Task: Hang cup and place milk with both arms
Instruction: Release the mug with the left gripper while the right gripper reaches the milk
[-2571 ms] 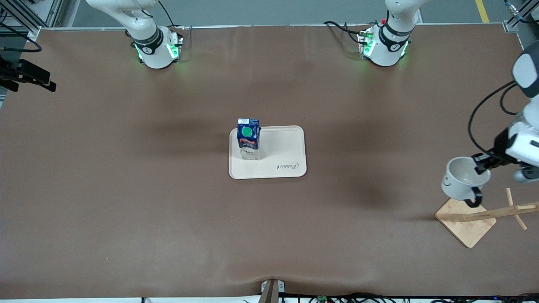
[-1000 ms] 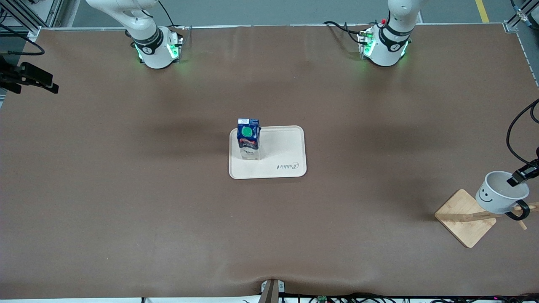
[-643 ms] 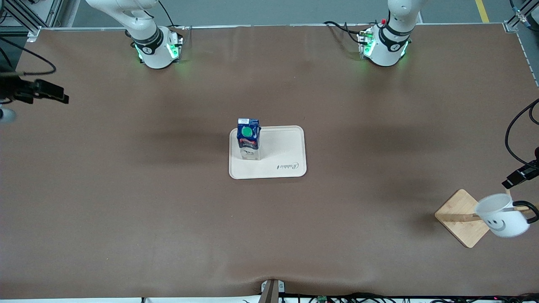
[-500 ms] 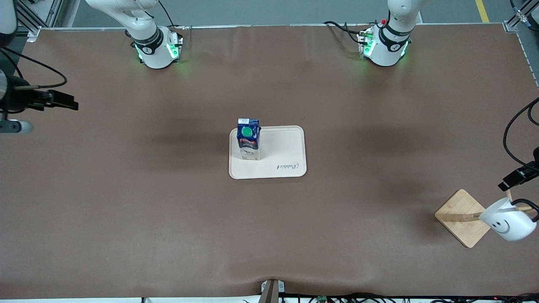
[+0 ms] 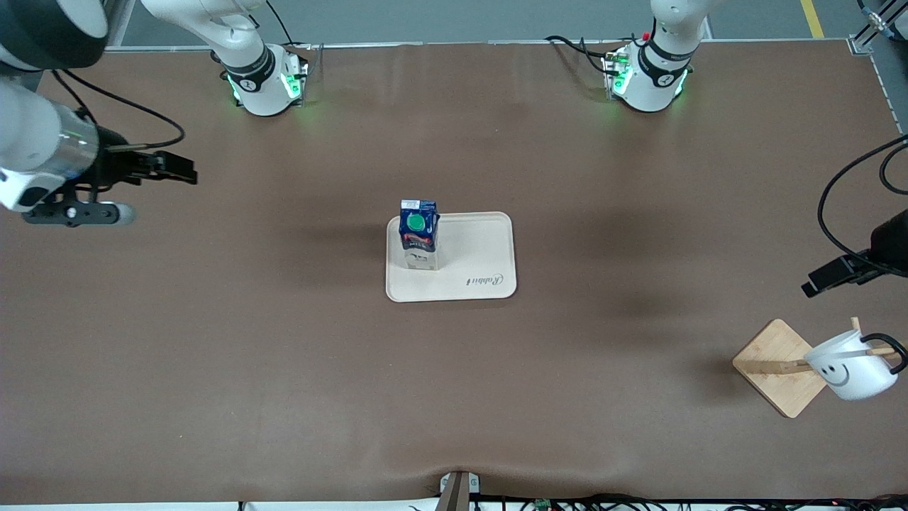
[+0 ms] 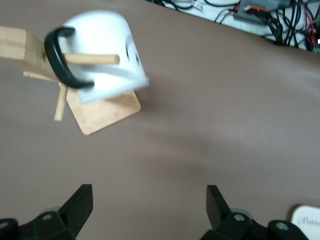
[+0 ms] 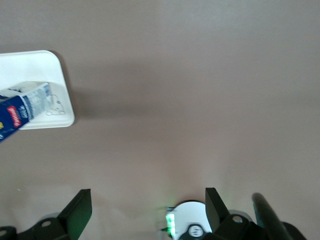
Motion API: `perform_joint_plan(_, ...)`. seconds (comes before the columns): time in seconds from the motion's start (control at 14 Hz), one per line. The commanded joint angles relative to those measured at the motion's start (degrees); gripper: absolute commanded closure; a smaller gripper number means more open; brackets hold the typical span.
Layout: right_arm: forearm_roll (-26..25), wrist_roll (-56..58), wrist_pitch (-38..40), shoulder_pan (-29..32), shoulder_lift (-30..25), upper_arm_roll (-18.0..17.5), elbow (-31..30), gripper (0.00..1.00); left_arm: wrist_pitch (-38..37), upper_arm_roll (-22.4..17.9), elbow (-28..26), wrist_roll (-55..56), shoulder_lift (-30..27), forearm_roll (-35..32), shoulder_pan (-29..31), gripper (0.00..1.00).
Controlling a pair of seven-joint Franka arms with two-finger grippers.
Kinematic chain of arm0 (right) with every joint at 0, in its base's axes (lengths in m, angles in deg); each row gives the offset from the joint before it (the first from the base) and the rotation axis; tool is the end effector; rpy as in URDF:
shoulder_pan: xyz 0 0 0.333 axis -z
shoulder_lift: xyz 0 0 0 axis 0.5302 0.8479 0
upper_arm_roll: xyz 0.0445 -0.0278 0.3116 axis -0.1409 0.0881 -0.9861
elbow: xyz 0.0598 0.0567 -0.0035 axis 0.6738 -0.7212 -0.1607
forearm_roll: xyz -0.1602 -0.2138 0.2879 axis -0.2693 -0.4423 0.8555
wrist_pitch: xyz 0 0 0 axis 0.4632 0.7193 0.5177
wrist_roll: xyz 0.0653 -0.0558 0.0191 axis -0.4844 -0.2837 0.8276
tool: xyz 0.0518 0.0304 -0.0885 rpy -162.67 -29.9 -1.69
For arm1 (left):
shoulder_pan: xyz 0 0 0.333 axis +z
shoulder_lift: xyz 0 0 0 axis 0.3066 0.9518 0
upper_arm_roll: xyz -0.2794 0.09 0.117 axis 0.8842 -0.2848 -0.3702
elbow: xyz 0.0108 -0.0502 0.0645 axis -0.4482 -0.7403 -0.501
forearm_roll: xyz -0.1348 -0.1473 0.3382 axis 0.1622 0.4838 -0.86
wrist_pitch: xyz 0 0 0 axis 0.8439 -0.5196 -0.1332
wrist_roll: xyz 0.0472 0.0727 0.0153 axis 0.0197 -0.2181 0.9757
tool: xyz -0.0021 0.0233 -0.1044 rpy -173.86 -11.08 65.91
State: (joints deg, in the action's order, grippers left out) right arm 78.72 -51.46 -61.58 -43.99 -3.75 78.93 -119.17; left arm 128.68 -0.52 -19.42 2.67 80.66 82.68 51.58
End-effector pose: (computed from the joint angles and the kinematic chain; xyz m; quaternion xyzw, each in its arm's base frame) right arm 0.5495 0.0944 0.5778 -0.9895 0.0242 0.1412 0.0211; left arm 0.6319 0.0521 0.5404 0.9904 0.1157 0.0667 0.0362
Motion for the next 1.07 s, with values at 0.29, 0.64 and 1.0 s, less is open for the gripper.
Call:
perform_joint_plan(0.29,0.9,-16.8,-11.1,-13.7,5.8,0.3,-2.8,0.0,-21.9,1.6,10.5,-0.6,-3.7,0.0,-0.2,0.0)
perform_joint_plan(0.64,4.3,-22.7,-26.1,-20.5,10.3,0.4,-7.5,0.0,-25.6,3.4,10.9,-0.6,-7.6,0.0,-0.2,0.0)
perform_joint_plan(1.0,6.6,-27.2,-34.5,-26.7,14.6,0.4,-7.2,0.0,-26.0,-8.2,8.0,-1.5,-11.0,0.1,-12.2,0.0)
